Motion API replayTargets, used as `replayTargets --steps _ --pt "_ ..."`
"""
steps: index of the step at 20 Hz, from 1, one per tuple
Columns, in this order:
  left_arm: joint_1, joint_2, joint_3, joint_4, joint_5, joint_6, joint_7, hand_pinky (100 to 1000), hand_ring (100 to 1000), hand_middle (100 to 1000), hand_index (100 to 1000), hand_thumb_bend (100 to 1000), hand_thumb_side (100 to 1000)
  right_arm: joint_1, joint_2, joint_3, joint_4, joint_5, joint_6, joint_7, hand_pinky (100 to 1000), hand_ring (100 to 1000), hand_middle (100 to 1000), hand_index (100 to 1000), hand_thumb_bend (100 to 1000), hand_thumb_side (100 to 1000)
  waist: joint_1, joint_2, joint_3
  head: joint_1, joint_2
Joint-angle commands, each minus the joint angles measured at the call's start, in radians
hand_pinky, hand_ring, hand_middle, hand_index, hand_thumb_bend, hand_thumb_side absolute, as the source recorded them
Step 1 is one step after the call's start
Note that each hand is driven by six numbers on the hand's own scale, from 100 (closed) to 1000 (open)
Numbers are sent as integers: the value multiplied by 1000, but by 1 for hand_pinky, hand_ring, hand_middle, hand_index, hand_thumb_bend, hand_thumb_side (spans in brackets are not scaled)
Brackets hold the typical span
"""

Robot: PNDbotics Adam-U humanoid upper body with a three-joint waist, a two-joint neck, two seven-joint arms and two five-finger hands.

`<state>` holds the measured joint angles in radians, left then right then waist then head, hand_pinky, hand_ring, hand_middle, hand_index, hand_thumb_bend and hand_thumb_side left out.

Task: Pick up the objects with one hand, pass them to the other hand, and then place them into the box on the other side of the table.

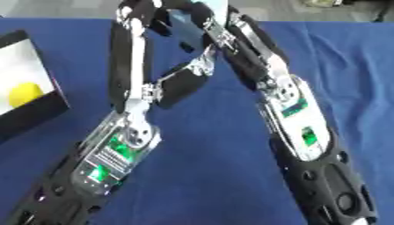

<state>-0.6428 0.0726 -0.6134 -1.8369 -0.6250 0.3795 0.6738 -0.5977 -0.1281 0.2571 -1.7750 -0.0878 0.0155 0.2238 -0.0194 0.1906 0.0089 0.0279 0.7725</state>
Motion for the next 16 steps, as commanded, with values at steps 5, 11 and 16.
replayTargets --steps 5,11,16 --pt "45 70 39 -156 -64 6 -83 474 450 244 391 100 145 3 -14 -69 4 -35 4 -75 622 603 581 825 100 1000 2 -23 0 -5 -2" --pt "107 89 39 -163 -95 23 -82 472 455 244 387 100 139 1 -17 -97 -11 -64 16 -122 626 607 587 835 100 1000 8 -25 0 -5 -2" --pt "163 99 43 -148 -114 38 -56 472 460 245 384 100 138 -3 -23 -124 -26 -58 18 -147 631 610 591 837 100 1000 13 -27 0 -3 -2"
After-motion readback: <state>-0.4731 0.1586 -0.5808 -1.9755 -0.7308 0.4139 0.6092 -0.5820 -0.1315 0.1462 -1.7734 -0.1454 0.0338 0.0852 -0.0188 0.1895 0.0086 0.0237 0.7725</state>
